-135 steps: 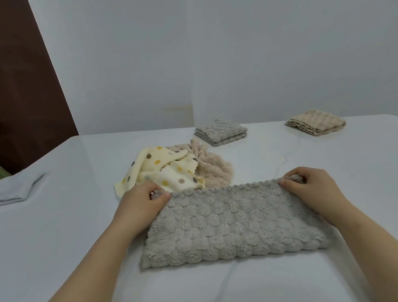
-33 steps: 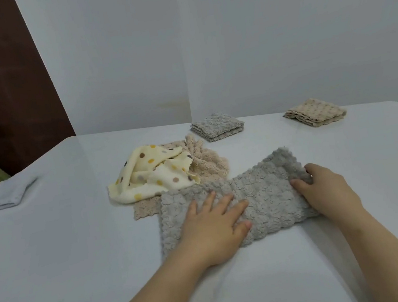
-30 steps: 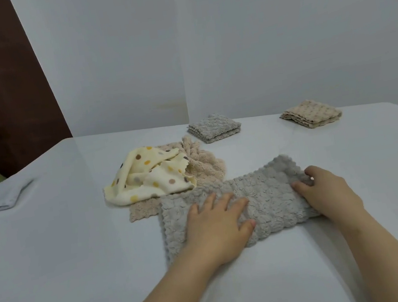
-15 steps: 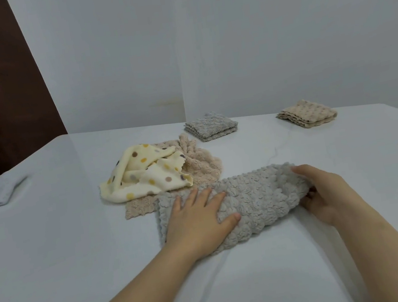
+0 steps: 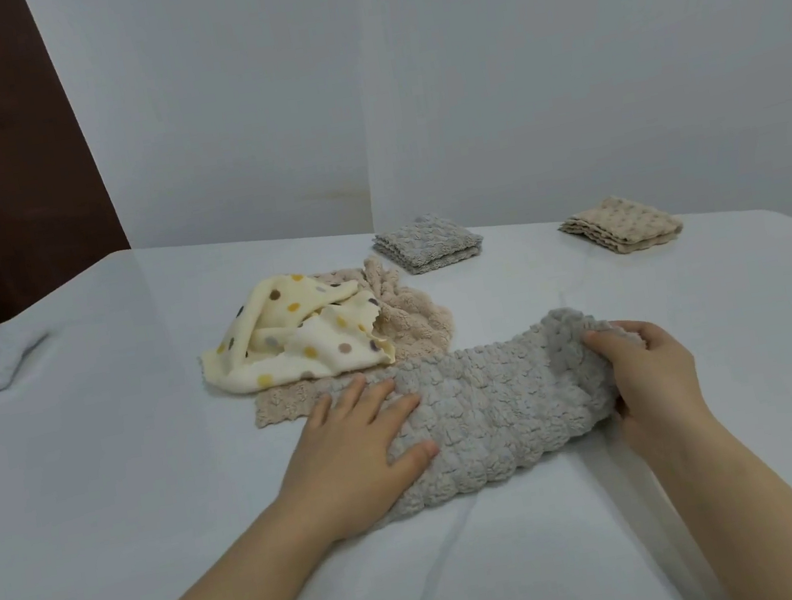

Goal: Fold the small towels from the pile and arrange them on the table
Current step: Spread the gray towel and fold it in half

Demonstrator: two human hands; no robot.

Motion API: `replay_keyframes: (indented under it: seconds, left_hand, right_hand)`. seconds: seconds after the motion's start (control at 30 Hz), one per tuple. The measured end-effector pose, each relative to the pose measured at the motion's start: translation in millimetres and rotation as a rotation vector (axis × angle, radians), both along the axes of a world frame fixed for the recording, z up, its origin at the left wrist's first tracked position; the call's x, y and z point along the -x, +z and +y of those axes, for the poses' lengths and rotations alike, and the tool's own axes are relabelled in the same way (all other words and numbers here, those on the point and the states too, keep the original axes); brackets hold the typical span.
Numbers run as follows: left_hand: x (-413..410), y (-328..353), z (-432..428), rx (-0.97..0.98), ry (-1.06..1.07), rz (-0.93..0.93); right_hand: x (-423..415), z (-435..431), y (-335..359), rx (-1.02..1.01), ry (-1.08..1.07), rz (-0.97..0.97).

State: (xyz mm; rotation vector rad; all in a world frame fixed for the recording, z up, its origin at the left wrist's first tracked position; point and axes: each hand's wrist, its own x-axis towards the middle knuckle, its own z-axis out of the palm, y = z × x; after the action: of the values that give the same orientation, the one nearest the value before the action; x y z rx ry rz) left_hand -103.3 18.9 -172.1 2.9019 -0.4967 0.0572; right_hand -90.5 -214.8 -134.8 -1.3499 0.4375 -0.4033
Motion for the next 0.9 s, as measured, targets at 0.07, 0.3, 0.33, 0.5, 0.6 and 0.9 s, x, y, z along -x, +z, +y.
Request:
replay_keyframes:
  seconds: [0.07,0.3,0.33,0.5,0.6,0.9]
  left_hand:
    - [-1,1,0,0.070,-0.001,-0.013]
    - [-2,19,9,0.971,0.321,-0.099]
    - [-2,20,10,1.111,0.340,0.006]
    - [-2,31,10,1.501,0.346,0.260]
    - [0,33,10,1.512,0.318,0.310]
    - [0,34,16,1.373,0.372,0.260]
  right_hand:
    - [1,8,6,0.077,-0.030,-0.053]
    - [15,64,21,0.453,0.080,-0.264]
    - [17,70,21,0.489,0.115,-0.281]
    - [30,93,15,0.647,0.358,-0.288]
    - [34,102,8,0.797,0.479,-0.249]
    - [42,103,8,0.730,0.664,-0.295]
